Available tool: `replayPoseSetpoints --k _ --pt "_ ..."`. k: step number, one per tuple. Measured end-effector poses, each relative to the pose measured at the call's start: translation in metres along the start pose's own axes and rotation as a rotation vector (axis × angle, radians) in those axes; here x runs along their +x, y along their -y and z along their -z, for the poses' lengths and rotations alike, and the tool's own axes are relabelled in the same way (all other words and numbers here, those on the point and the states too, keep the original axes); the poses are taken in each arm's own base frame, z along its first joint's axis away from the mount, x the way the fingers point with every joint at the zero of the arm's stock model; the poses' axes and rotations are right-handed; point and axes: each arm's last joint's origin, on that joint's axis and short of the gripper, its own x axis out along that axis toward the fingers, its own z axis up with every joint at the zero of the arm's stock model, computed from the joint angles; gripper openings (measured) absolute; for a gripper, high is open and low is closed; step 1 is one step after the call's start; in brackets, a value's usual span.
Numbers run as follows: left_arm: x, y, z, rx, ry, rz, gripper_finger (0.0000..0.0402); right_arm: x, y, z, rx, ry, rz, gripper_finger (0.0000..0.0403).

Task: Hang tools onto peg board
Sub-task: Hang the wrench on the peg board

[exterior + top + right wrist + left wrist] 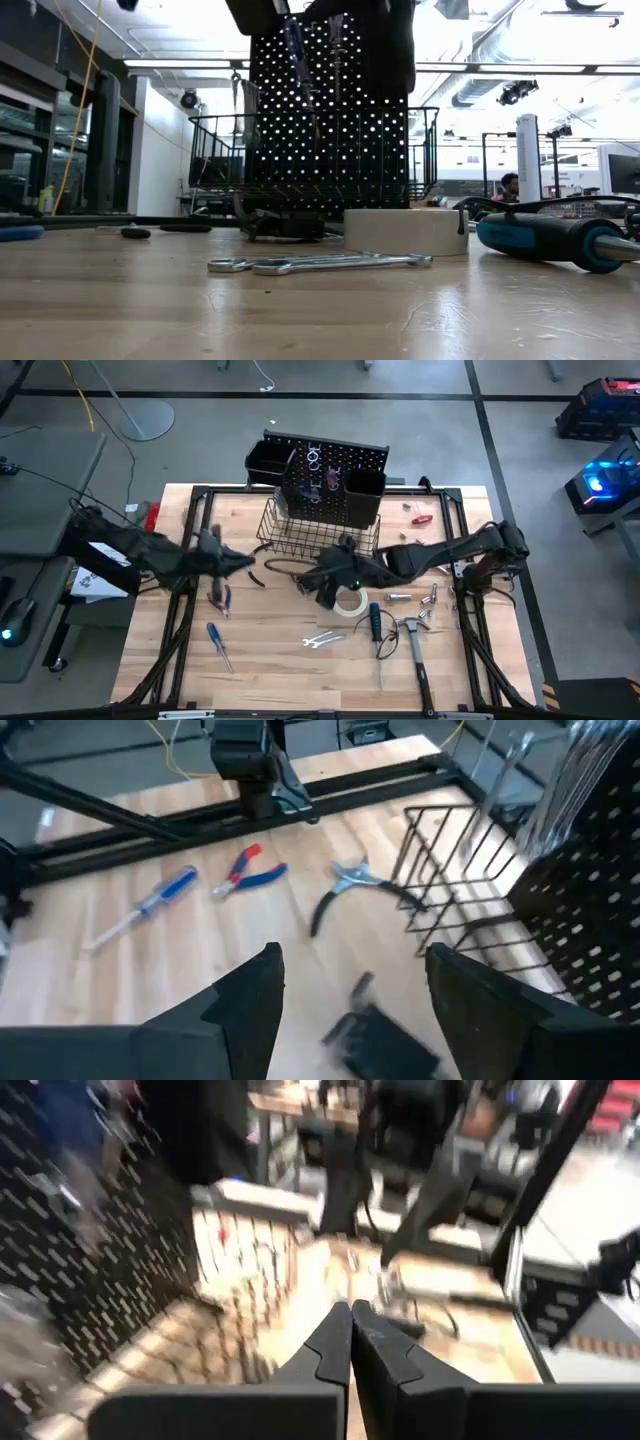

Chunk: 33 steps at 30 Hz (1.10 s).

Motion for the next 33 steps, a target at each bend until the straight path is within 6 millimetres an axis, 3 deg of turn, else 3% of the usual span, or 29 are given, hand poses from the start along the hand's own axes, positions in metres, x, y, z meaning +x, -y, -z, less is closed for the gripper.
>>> replayPoseSetpoints --k 5,13,16,19,23,26,30,33 --pt "0.026 0.019 0.014 -0.011 -0.126 0.104 0.0 -0.008 -0.018 0.009 0.084 -0.051 -0.096 0.0232" --pt "0.07 0.057 0.059 0.057 -0.363 0.182 0.0 -0.039 -0.061 0.044 0.106 -0.206 -0.177 0.0232" --pt "0.084 0.071 0.072 0.025 -0.379 0.205 0.0 -0.049 -0.076 0.065 0.131 -0.263 -0.201 0.0232" --pt "0.099 0.087 0.085 0.017 -0.383 0.276 0.0 -0.055 -0.089 0.099 0.176 -0.361 -0.234 0.0232" --pt "0.124 0.104 0.112 0.047 -0.389 0.321 0.0 -0.056 -0.1 0.143 0.282 -0.406 -0.247 0.0232" --pt "0.145 0.113 0.14 0.074 -0.497 0.351 0.0 -0.055 -0.106 0.164 0.368 -0.394 -0.28 0.0232" --pt "0.169 0.13 0.167 0.129 -0.606 0.325 0.0 -0.058 -0.107 0.178 0.405 -0.349 -0.251 0.0232" --pt "0.183 0.139 0.18 0.206 -0.658 0.212 0.0 -0.059 -0.107 0.179 0.407 -0.339 -0.237 0.0232"
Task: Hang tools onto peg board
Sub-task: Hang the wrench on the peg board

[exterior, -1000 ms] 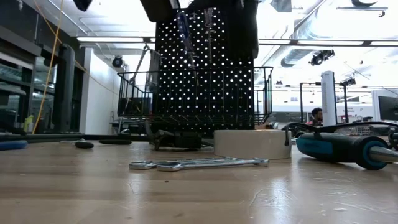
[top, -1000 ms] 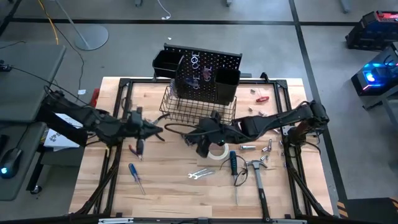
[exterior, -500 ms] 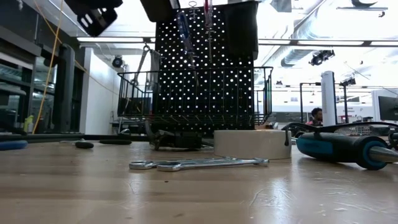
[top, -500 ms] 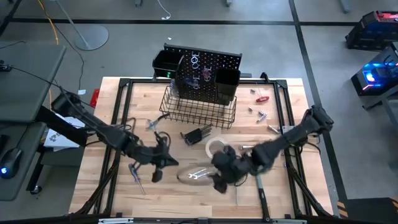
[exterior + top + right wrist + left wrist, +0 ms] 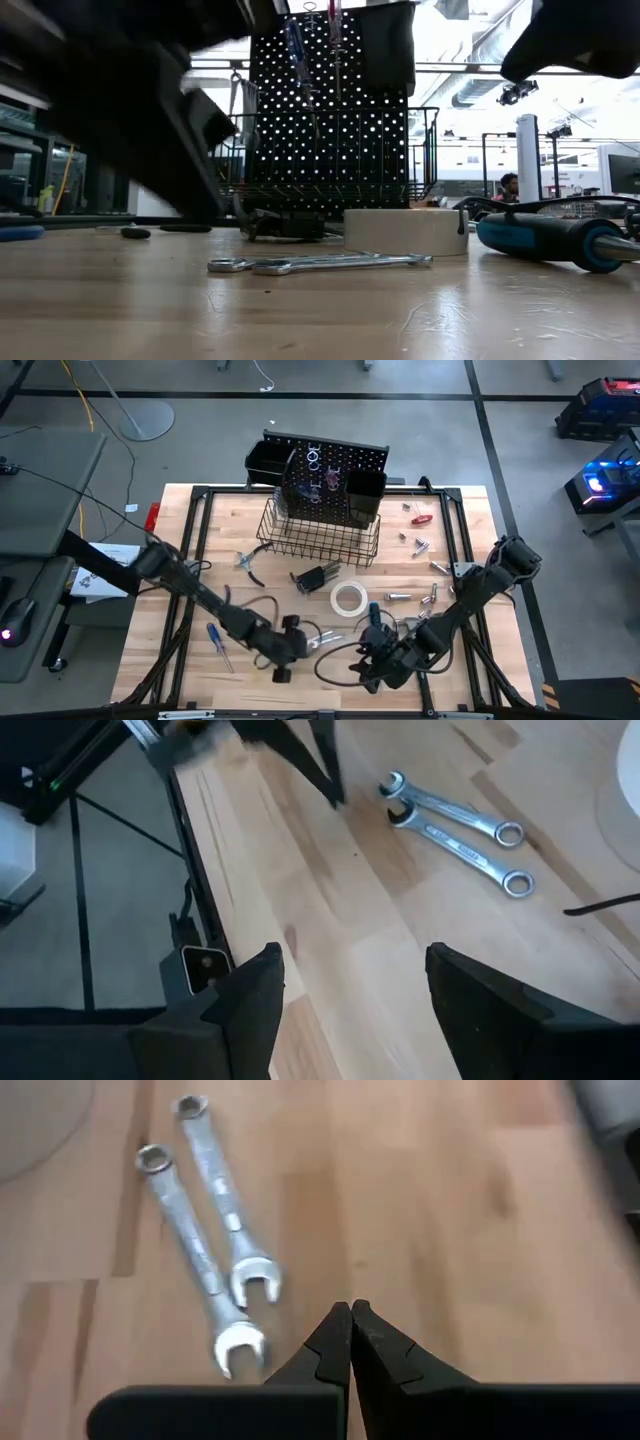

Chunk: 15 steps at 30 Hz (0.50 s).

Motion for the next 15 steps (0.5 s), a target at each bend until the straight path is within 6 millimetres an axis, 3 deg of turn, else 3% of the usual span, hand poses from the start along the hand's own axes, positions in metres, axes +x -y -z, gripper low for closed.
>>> replayPoseSetpoints --k 6,15 --pt "0.006 0.007 -0.013 0.114 -0.136 -0.143 0.0016 0.0 -0.001 -0.003 0.023 0.008 -0.008 0.0232" --pt "0.004 0.001 -0.017 0.107 -0.133 -0.177 0.0117 0.006 0.007 -0.015 0.126 0.024 0.036 0.0232"
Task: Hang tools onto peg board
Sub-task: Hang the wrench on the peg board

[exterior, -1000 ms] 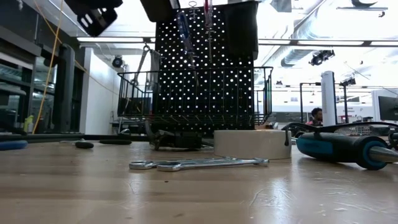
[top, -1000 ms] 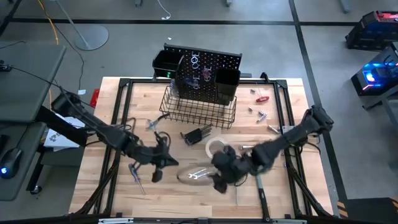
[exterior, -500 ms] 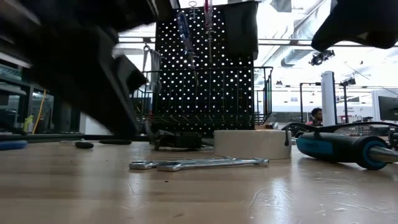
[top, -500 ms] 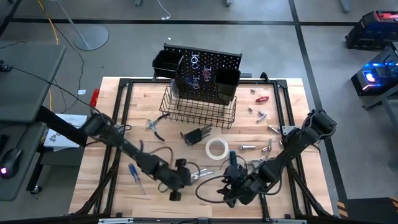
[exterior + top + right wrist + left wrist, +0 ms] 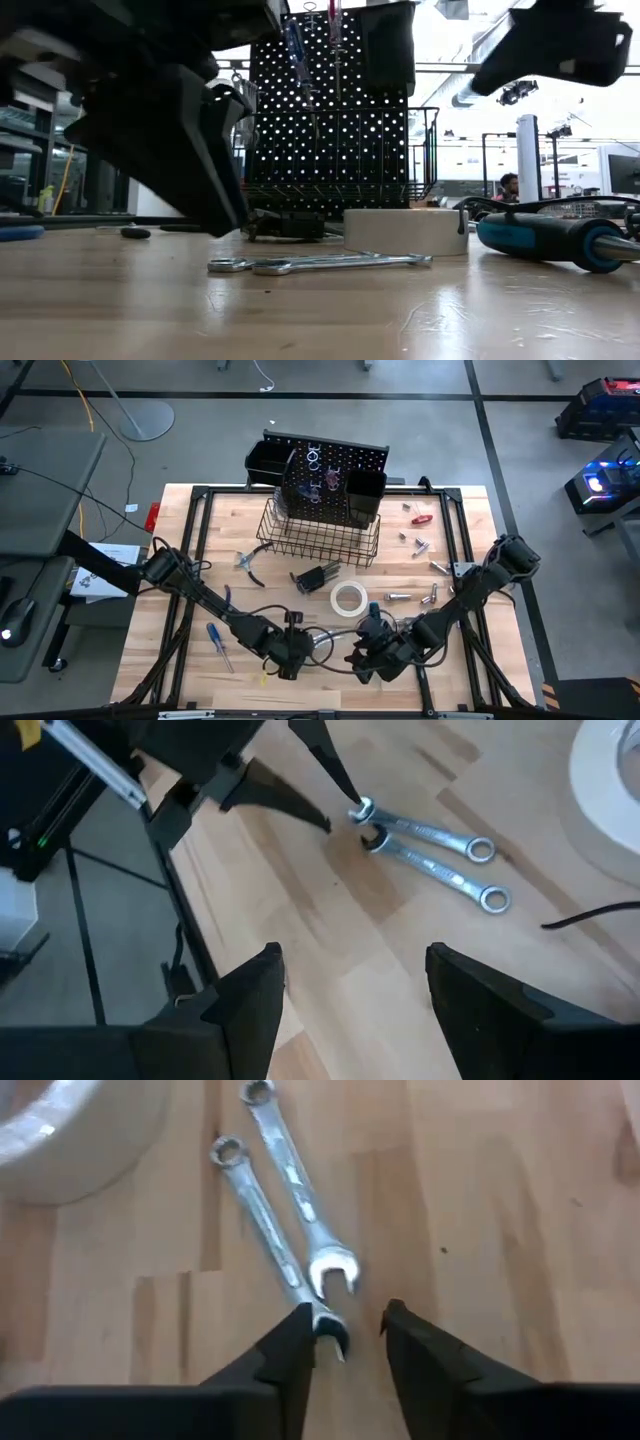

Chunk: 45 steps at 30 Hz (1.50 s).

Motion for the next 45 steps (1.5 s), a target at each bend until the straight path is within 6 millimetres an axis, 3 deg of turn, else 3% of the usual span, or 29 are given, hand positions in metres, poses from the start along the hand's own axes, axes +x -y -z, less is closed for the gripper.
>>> replayPoseSetpoints --k 7,13,17,22,26,33,36,40,42,45 --pt "0.001 -0.004 0.0 -0.076 -0.001 -0.043 0.0171 0.004 0.004 -0.01 -0.016 0.016 0.024 0.0232" --pt "0.015 -0.007 0.004 -0.16 -0.06 -0.002 0.0178 0.005 0.005 -0.012 -0.069 0.018 0.029 0.0232" --pt "0.03 -0.004 0.016 -0.183 -0.136 -0.043 0.0137 0.006 0.008 -0.013 -0.074 0.015 0.047 0.0232" --pt "0.035 0.01 0.028 -0.194 -0.192 -0.035 0.0016 0.008 0.01 -0.017 -0.057 0.017 0.053 0.0232" --pt "0.031 0.021 0.034 -0.19 -0.165 -0.068 0.0003 0.018 0.013 -0.022 -0.036 -0.022 0.049 0.0232" --pt "0.017 0.022 0.035 -0.202 -0.174 -0.068 0.0 0.06 0.021 -0.021 0.046 -0.053 0.054 0.0226" --pt "0.001 0.015 0.033 -0.194 -0.184 -0.092 0.0 0.067 0.029 -0.025 0.108 -0.057 0.127 0.0174" --pt "-0.021 0.004 0.029 -0.155 -0.154 -0.17 0.0 0.059 0.021 -0.028 0.088 -0.067 0.153 0.0028" --pt "-0.029 -0.002 0.027 -0.168 -0.103 -0.165 0.0 0.053 0.021 -0.026 0.088 -0.117 0.218 0.0017" --pt "-0.024 -0.005 0.035 -0.195 -0.036 -0.089 0.0 0.05 0.028 -0.021 0.076 -0.174 0.311 0.0003"
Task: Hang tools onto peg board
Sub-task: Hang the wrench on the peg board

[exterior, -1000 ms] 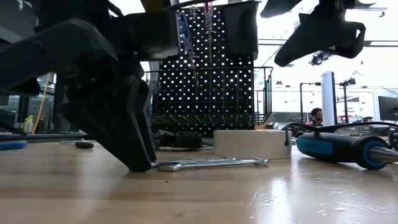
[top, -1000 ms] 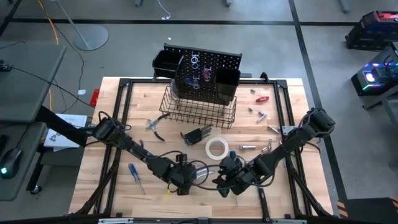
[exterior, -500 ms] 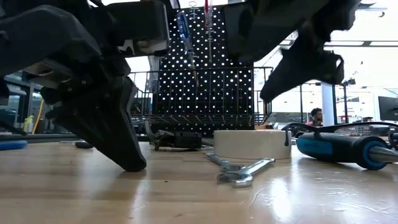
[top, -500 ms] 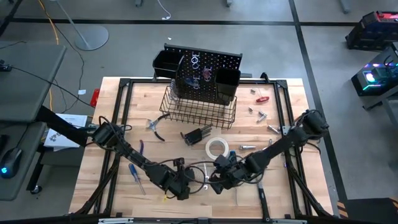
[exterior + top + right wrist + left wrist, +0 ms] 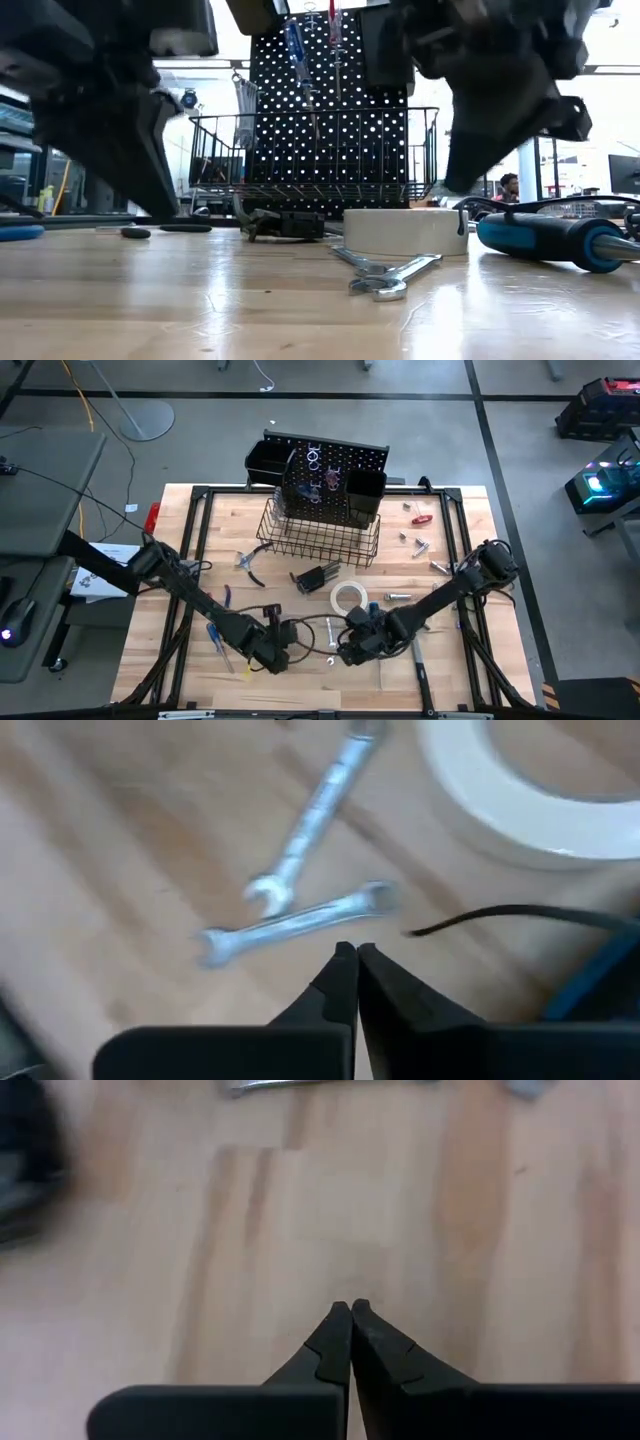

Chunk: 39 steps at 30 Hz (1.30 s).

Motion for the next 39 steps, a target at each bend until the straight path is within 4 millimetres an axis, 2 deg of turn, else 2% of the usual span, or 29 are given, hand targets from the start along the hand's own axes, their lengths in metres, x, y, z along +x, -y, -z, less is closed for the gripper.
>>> replayPoseSetpoints --k 4,7,13,24,32,39 --pt "0.006 -0.008 -0.001 -0.065 0.059 0.134 0.0 0.005 0.006 -0.008 0.023 0.0 0.028 0.0001" --pt "0.012 -0.013 0.002 -0.069 0.028 0.152 0.0 0.013 0.004 -0.016 0.025 0.002 -0.01 0.0" --pt "0.01 -0.011 -0.006 -0.066 0.058 0.231 0.0 0.034 0.004 -0.02 0.015 -0.077 -0.028 0.0" --pt "0.008 -0.007 -0.008 -0.113 0.084 0.264 0.0 0.034 0.013 -0.02 0.013 -0.075 0.061 0.0" --pt "0.007 -0.005 -0.012 -0.128 0.117 0.287 0.0 0.038 0.007 -0.022 0.011 -0.08 -0.007 0.0" --pt "0.006 -0.003 -0.015 -0.166 0.143 0.309 0.0 0.046 0.008 -0.02 0.016 -0.083 0.015 0.0"
